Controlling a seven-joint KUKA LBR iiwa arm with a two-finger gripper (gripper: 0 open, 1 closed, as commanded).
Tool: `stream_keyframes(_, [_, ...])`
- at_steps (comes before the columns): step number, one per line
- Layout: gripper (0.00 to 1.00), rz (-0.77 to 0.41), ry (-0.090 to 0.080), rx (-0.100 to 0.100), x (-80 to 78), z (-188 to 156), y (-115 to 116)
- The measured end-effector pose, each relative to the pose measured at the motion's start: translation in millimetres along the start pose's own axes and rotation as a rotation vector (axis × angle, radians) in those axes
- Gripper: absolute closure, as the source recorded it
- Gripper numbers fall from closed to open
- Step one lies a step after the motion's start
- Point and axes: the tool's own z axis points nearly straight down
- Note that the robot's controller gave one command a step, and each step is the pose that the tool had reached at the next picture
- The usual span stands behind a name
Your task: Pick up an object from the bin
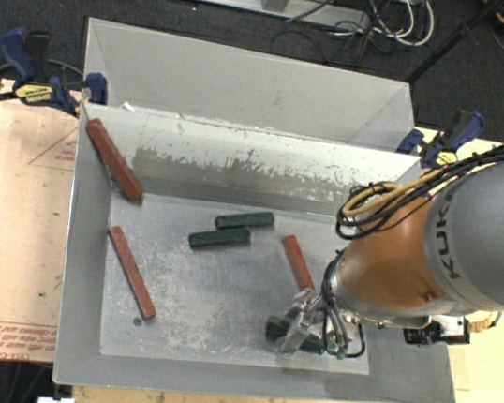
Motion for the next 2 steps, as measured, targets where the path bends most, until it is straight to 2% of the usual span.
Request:
stream_keyframes(1, [1.00,-0.002,-0.001,0.000,-0.6,-24,1])
stream_keyframes(2, [1.00,-0.005,-0.005,-0.002,-2.4,-85,2])
